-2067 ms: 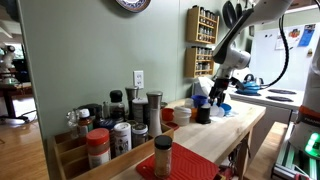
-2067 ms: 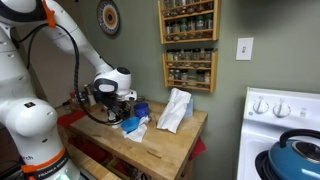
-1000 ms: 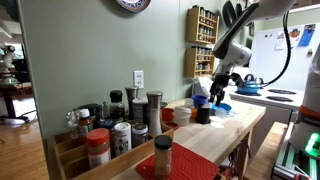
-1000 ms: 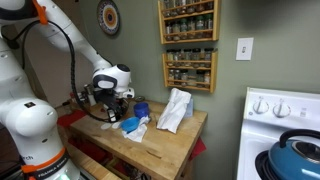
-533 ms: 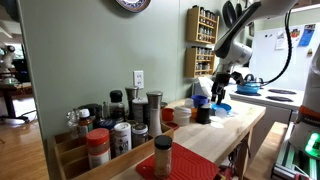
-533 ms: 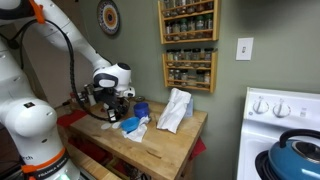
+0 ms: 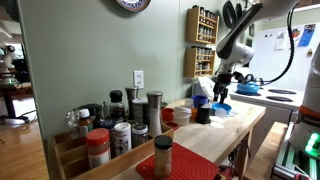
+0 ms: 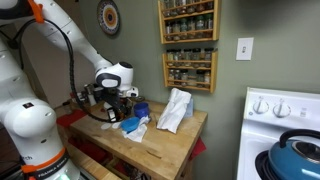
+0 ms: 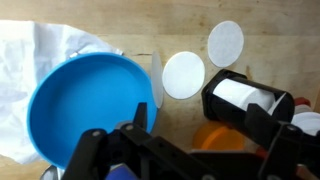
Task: Remove some white objects from the black holder
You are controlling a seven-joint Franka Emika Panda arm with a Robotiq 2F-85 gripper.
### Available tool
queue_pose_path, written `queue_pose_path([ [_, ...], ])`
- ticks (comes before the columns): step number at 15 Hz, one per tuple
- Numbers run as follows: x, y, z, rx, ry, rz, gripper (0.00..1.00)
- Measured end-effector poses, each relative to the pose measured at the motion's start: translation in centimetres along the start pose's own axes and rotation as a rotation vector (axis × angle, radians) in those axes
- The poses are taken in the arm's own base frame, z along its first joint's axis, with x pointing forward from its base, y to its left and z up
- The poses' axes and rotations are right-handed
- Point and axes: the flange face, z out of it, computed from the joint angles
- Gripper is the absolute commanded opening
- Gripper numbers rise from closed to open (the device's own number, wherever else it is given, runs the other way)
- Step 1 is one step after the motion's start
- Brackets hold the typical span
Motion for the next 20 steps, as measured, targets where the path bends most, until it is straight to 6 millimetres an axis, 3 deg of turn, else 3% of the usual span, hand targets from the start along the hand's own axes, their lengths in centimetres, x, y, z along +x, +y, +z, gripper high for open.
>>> queue_pose_path([
  [10,-0.6,0.0,2.4,-0.001,-0.079,0.012,1.00],
  [20,-1.5,-3.6,4.4,0.066,-0.187,-0.060,1.00],
])
